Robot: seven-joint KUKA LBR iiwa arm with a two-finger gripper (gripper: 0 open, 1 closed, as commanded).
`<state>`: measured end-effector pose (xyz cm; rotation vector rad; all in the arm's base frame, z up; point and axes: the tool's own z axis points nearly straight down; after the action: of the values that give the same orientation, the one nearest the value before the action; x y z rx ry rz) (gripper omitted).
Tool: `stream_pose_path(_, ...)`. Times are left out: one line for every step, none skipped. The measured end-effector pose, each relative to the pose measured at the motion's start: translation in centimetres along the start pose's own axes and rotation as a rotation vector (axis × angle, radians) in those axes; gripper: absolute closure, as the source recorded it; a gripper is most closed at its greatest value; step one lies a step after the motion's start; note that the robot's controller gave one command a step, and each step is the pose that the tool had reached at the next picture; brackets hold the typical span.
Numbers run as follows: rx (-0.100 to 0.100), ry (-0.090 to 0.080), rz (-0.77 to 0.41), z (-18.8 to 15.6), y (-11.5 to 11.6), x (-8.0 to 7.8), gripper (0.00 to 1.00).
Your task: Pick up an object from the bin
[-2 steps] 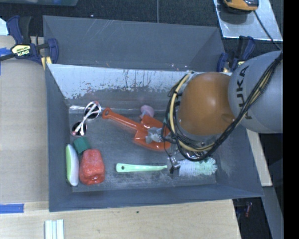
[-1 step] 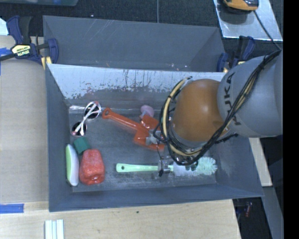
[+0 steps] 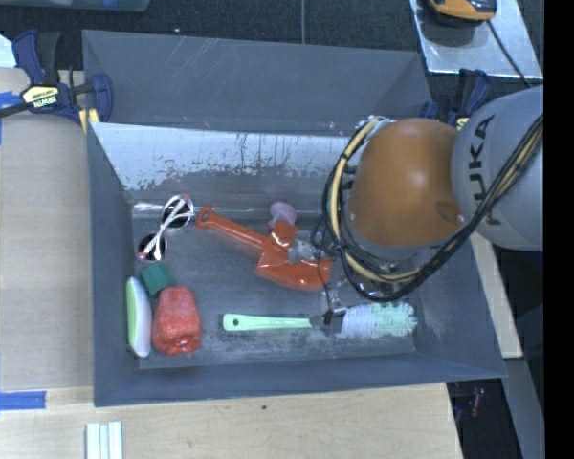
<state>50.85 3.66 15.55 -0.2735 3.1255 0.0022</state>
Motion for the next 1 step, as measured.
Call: stream_pose_path(0.001,-0.003,0.055,-10.5,-3.59,-1.88,0.0)
